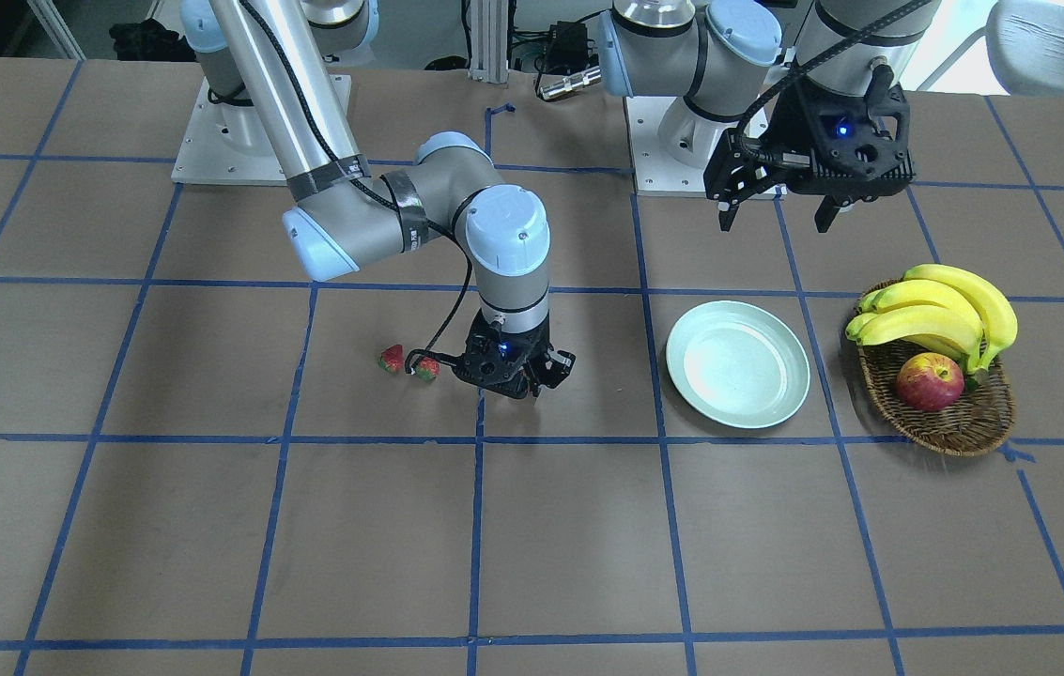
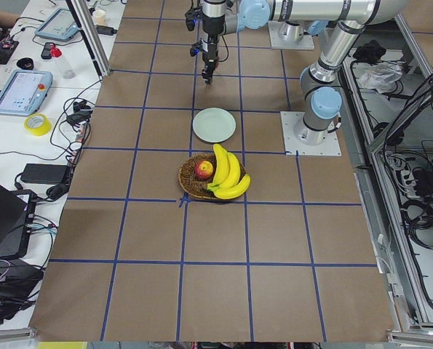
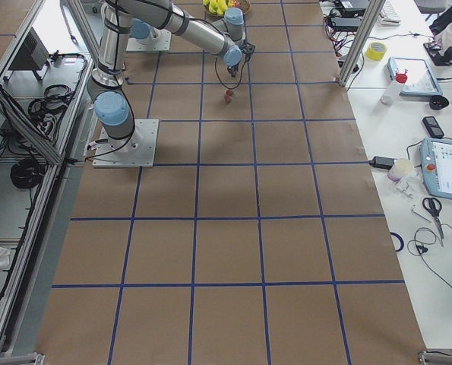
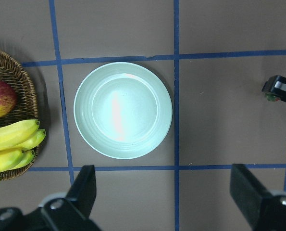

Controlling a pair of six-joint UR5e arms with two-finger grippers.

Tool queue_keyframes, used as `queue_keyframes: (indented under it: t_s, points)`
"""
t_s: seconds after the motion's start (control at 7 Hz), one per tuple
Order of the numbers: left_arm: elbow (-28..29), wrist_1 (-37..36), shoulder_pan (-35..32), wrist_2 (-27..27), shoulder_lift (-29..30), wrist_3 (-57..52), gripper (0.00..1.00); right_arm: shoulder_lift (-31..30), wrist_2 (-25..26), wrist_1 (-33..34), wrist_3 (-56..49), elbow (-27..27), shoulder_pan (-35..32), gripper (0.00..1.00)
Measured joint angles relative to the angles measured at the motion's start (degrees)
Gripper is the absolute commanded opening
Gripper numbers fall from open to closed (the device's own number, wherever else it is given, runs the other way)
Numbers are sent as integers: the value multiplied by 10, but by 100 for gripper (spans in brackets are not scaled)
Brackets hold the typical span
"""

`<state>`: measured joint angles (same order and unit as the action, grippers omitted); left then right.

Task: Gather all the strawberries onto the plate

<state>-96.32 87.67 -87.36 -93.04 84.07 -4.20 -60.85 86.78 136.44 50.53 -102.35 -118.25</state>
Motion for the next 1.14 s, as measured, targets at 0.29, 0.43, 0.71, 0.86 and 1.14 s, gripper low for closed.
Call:
queue_keyframes:
  t_s: [0.29,0.43,0.71,0.86,1.14]
  points:
    - [0,0,0,0,0,-1,100,-10,14,-32,-24,5,0,100]
    - [0,0,0,-1,0,0,100,-24,37,-48,-45,4,3,100]
    - [0,1,0,-1,0,0,100,-65,71,-95,-100,-6,35,100]
    - [0,1,0,-1,0,0,100,-76,73,-107,-118,-23,54,100]
    - [0,0,-1,-1,0,0,100,-77,72,-80,-130,-69,67,98]
